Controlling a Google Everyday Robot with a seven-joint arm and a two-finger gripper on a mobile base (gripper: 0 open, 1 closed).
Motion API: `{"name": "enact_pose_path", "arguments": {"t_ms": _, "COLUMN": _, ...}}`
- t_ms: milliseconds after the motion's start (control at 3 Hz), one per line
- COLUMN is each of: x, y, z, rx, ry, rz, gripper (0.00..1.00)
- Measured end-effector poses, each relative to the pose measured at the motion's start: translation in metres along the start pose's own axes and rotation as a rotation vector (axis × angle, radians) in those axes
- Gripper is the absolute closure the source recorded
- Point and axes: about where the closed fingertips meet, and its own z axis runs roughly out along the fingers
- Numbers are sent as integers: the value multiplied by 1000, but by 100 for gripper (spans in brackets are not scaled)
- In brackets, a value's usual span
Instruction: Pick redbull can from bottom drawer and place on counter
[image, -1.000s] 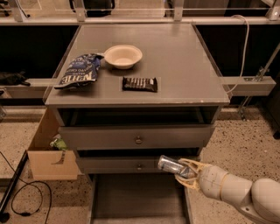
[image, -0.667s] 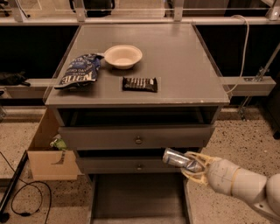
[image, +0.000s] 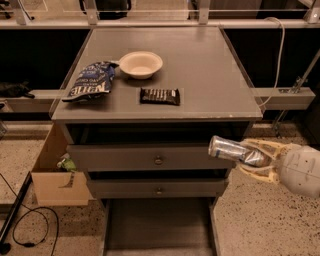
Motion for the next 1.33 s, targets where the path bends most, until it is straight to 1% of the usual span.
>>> {"name": "enact_pose_path", "arguments": {"t_ms": 333, "x": 0, "y": 0, "z": 0, "rx": 0, "ry": 0, "rz": 0, "gripper": 100}}
{"name": "enact_pose_path", "arguments": {"t_ms": 667, "x": -13, "y": -27, "z": 7, "rx": -9, "ry": -7, "rz": -50, "gripper": 100}}
{"name": "enact_pose_path", "arguments": {"t_ms": 1000, "x": -30, "y": -87, "z": 22, "rx": -23, "ry": -24, "rz": -96, "gripper": 100}}
{"name": "enact_pose_path", "arguments": {"t_ms": 1333, "x": -31, "y": -146, "z": 45, "rx": -13, "ry": -67, "rz": -26, "gripper": 100}}
